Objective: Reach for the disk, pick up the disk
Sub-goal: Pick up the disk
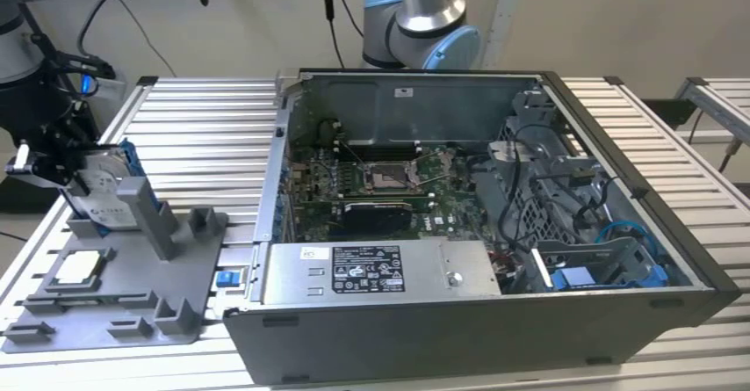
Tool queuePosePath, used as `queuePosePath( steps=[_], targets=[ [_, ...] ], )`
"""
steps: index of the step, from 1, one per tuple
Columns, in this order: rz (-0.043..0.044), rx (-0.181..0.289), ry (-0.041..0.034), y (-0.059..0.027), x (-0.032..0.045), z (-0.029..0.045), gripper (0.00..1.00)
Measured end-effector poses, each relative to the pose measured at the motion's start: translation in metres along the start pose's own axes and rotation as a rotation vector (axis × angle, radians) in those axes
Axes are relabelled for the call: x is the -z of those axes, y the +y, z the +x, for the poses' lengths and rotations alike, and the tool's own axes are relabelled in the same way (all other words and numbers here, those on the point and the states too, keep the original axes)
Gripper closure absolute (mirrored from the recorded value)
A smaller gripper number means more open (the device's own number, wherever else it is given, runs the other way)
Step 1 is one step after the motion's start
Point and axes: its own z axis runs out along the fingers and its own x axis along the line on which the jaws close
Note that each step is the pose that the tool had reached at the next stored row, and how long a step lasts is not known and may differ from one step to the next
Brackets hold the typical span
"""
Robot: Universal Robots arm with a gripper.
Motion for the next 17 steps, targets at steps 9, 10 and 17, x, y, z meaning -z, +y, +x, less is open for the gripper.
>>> queuePosePath(
  steps=[9, 10, 17],
  targets=[
    [0.0002, 0.0, -0.0005, 0.0, -0.0001, 0.0, 1.0],
    [0.0002, 0.0, -0.0005, 0.0, -0.0001, 0.0, 1.0],
    [0.0001, 0.0, -0.0007, 0.0001, 0.0028, -0.0001, 1.0]
  ],
)
